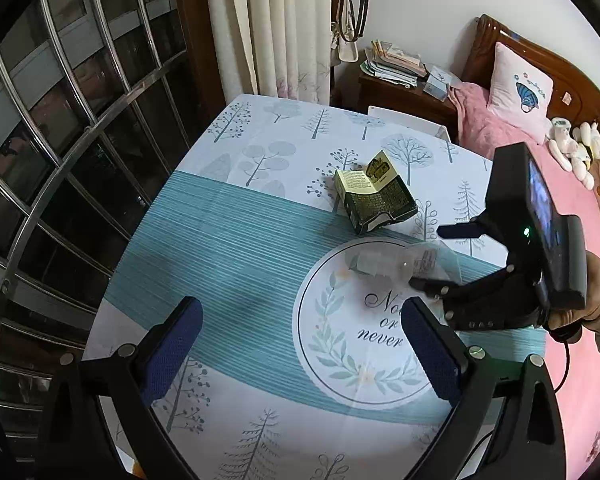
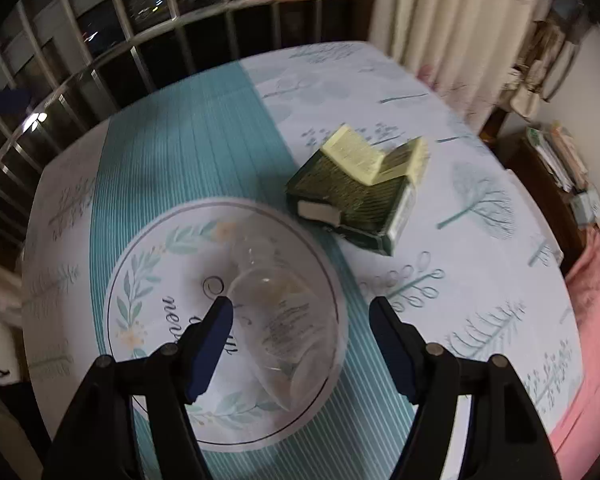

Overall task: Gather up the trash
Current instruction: 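Grasp the green-yellow box with the left tool while the right tool grasps the clear plastic bottle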

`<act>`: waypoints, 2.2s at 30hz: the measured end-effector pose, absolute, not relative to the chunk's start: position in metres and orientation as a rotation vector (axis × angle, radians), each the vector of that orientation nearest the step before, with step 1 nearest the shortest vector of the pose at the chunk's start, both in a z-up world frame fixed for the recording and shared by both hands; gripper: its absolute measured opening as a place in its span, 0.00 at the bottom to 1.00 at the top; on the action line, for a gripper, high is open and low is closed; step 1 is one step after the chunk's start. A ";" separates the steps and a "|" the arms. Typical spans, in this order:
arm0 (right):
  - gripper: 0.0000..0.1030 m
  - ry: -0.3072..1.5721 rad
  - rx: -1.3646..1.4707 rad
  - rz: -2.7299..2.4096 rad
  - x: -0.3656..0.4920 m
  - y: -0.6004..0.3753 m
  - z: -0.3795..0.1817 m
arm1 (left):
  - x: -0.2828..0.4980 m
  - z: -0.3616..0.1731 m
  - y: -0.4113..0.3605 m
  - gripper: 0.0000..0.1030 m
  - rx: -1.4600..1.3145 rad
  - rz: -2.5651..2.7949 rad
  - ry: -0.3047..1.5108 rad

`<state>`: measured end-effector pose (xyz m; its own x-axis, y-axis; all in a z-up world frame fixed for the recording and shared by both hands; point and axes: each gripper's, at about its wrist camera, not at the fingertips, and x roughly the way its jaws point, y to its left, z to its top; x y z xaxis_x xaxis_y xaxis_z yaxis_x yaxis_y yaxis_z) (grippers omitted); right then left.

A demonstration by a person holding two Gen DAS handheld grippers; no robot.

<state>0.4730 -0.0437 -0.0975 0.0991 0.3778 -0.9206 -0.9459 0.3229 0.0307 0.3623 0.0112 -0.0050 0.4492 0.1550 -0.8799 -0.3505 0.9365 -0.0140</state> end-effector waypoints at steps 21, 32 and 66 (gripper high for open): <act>0.13 1.088 -0.337 1.100 0.484 -0.120 -0.071 | 0.432 -0.031 -0.004 0.96 -0.225 0.262 1.110; 0.16 1.177 -0.194 1.037 0.502 -0.147 -0.082 | 0.502 -0.054 -0.021 0.96 -0.225 0.255 1.147; 0.35 1.344 -0.099 1.067 0.500 -0.125 -0.124 | 0.542 -0.115 -0.020 0.24 -0.176 0.338 1.238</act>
<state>0.5001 -0.1249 -0.1239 -0.1439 0.5624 -0.8142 -0.6655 0.5539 0.5002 0.5415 -0.0198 -0.1146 0.2851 0.1565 -0.9456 -0.3451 0.9372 0.0510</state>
